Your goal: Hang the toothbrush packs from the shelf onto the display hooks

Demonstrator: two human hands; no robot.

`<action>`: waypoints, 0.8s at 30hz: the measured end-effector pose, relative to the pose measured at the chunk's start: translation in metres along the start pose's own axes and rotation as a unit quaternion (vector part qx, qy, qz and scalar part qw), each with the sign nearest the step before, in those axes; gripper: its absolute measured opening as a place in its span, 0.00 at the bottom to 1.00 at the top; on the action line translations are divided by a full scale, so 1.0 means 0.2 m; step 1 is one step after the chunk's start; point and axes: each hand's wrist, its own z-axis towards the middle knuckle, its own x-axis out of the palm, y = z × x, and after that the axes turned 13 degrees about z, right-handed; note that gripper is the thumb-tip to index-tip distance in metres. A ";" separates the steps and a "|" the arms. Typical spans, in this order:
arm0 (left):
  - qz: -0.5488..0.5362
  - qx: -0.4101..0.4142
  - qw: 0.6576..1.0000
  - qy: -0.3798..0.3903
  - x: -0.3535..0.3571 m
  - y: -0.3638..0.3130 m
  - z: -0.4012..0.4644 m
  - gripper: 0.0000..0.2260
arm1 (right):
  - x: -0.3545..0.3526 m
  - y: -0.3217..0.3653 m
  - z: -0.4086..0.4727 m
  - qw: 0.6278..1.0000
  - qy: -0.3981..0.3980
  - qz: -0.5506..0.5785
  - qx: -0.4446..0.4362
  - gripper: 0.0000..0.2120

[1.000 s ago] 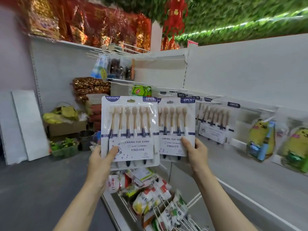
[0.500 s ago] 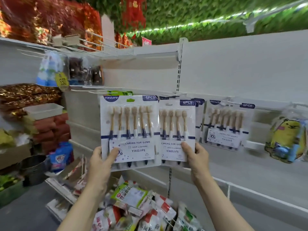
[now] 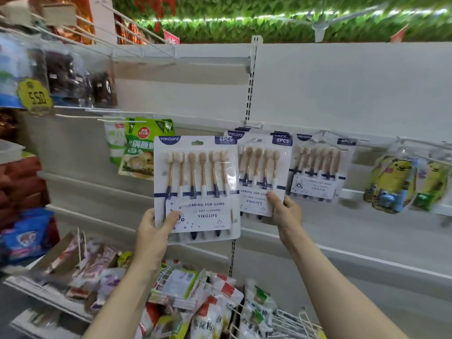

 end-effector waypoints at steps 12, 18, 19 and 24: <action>-0.008 0.002 0.996 0.085 0.09 0.03 0.01 0.09 | 0.13 0.32 -0.17 0.978 0.031 -0.101 -0.181 0.17; -0.011 0.027 0.992 0.124 0.18 0.00 0.04 0.09 | 0.23 0.45 -0.23 0.974 0.086 -0.107 -0.180 0.09; -0.012 0.027 0.991 0.128 0.20 0.00 0.05 0.09 | 0.23 0.46 -0.22 0.975 0.076 -0.103 -0.180 0.10; -0.013 0.021 0.987 0.156 0.28 -0.01 0.11 0.08 | 0.21 0.47 -0.15 0.977 0.038 -0.102 -0.181 0.15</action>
